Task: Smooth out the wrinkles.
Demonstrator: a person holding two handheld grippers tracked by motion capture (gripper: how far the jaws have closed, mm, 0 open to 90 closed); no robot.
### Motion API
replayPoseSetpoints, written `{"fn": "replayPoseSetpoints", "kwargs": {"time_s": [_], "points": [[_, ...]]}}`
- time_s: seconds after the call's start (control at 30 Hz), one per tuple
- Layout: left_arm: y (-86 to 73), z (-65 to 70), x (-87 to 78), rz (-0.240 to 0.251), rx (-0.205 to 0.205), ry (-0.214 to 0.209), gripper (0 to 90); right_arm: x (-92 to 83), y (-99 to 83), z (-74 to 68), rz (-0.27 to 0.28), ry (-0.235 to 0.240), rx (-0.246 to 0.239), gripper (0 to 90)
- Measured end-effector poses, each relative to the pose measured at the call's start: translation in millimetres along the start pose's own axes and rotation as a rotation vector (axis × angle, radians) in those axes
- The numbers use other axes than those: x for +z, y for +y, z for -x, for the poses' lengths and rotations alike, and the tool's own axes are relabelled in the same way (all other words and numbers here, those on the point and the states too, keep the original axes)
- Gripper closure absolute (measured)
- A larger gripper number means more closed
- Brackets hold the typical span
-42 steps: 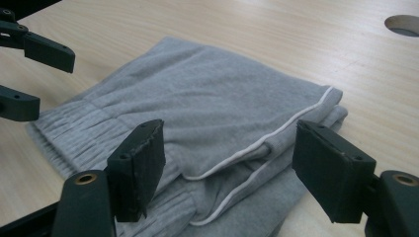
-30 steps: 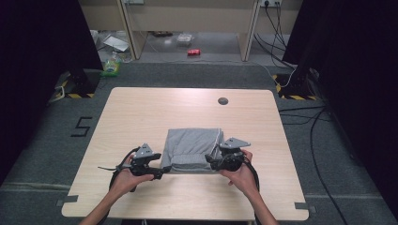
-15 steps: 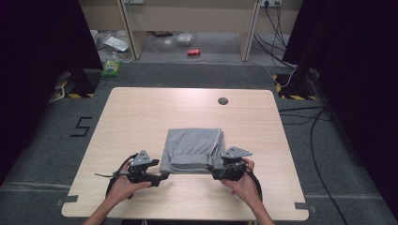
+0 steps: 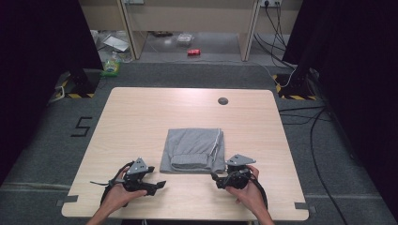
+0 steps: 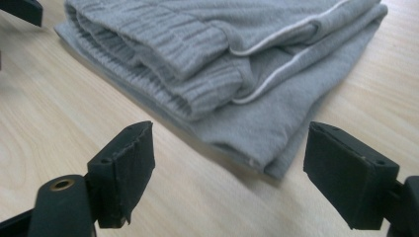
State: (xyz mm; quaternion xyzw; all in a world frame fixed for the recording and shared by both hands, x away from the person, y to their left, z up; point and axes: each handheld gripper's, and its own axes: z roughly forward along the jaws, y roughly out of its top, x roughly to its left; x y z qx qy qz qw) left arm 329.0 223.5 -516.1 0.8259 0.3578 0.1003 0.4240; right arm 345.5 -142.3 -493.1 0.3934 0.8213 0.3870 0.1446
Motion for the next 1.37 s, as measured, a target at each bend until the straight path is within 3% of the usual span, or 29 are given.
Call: {"fn": "replayPoseSetpoints", "kwargs": {"time_s": [0.2,0.47,0.57,0.63,0.7,1.37], "points": [[-9.2,1.5,-5.6,-0.009,-0.007,0.008,15.6,-4.1,-11.2,-1.4,-0.031,-0.007,-0.005,17.8],[-16.9,2.1,-9.9,-0.024,0.042,0.042,14.9,-10.6,-24.3,-7.1,-0.069,-0.017,-0.015,16.9],[-16.4,5.2,-7.6,-0.043,0.089,0.074,14.5,-9.8,-31.5,-9.3,-0.104,-0.022,-0.019,15.4],[-15.7,6.0,-6.5,-0.044,0.085,0.076,13.5,-9.8,-37.0,-12.6,-0.1,-0.042,-0.06,13.0],[-15.4,5.9,-6.0,-0.043,0.082,0.078,13.3,-11.0,-37.4,-13.9,-0.108,-0.039,-0.064,13.0],[-13.9,4.2,-4.7,-0.044,0.076,0.084,13.2,-9.3,-38.1,-12.5,-0.095,-0.031,-0.068,10.8]]}}
